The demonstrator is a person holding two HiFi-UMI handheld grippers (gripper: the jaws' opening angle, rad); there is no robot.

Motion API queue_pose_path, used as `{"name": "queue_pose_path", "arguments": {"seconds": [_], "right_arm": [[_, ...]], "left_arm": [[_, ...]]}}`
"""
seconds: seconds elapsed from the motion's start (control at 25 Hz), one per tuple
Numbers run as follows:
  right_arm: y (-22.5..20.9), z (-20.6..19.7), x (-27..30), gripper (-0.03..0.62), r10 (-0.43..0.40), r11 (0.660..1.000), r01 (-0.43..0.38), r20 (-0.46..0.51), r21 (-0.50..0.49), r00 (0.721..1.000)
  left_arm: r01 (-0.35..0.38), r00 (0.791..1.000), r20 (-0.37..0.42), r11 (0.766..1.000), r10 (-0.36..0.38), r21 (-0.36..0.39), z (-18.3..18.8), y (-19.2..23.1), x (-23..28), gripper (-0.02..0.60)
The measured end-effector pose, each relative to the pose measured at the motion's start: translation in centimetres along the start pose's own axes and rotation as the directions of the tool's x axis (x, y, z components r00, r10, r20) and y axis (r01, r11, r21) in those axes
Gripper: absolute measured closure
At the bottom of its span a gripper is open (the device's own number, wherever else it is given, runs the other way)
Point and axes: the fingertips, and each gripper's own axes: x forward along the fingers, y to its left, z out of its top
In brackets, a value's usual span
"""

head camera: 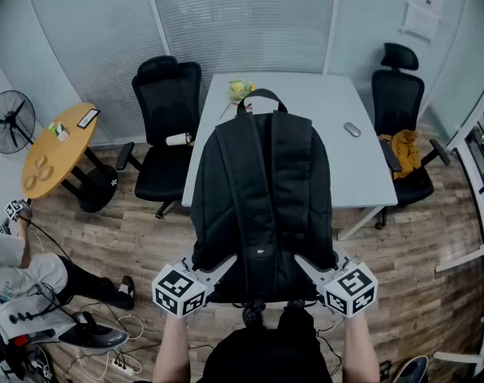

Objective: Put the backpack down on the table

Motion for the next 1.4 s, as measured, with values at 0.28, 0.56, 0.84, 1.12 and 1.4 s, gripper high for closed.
{"name": "queue_pose_path", "arguments": {"seconds": [0.28, 0.56, 0.84, 1.12, 1.4], "right_arm": [[3.1, -0.6, -1.0, 0.433, -0.013, 1.0, 0.013, 0.007, -0.022, 1.0], [4.8, -0.7, -0.8, 0.436, -0.028, 0.999, 0.028, -0.009, -0.031, 1.0], [5.3, -0.4, -0.4, 0.428, -0.04, 0.999, 0.04, -0.027, 0.009, 0.999], [5.1, -1.7, -1.6, 0.425, -0.065, 0.997, 0.066, -0.039, 0.048, 0.997], [2.1, -3.8, -2.1, 0.425, -0.062, 0.992, 0.069, -0.065, 0.102, 0.996]], "left_arm": [[0.003, 1.0, 0.016, 1.0, -0.003, 0.008, -1.1, -1.2, -2.6, 0.416], [0.017, 1.0, 0.021, 1.0, -0.017, -0.005, -1.9, -1.0, -4.1, 0.414], [0.033, 0.999, 0.005, 0.999, -0.033, -0.007, -1.7, -0.4, -4.6, 0.414], [0.067, 0.998, -0.016, 0.998, -0.067, -0.013, -2.2, -1.4, -3.6, 0.414], [0.084, 0.994, -0.064, 0.996, -0.086, -0.032, -3.1, -2.2, -0.2, 0.414]]}}
